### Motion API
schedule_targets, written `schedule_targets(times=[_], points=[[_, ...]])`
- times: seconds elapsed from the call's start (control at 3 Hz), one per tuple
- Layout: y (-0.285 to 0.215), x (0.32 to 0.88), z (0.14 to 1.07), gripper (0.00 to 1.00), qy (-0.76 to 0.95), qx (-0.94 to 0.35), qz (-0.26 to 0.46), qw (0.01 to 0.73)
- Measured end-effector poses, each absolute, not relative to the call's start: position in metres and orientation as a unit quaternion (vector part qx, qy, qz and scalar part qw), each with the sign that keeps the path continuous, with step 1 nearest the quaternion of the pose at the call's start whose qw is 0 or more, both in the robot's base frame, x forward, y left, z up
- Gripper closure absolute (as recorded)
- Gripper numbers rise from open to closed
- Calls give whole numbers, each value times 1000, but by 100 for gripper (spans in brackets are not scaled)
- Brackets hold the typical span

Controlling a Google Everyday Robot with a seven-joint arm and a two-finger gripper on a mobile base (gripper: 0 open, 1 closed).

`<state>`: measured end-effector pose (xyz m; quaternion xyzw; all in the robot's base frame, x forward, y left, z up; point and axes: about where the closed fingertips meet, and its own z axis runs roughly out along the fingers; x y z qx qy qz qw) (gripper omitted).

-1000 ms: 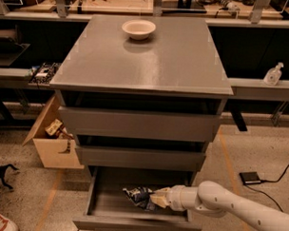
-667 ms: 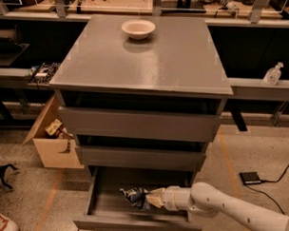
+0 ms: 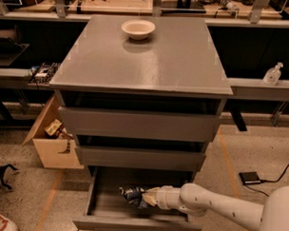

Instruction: Place blue chip bag into bottom drawer

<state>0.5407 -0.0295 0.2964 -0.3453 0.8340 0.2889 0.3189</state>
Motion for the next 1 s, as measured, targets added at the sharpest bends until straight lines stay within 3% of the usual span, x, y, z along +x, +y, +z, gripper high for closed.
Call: schedule_targets(times=[0.67,1.0], points=[[-27,540,296,59,833,-346,290,319],[-25,539,296,27,832,-347,293,319]])
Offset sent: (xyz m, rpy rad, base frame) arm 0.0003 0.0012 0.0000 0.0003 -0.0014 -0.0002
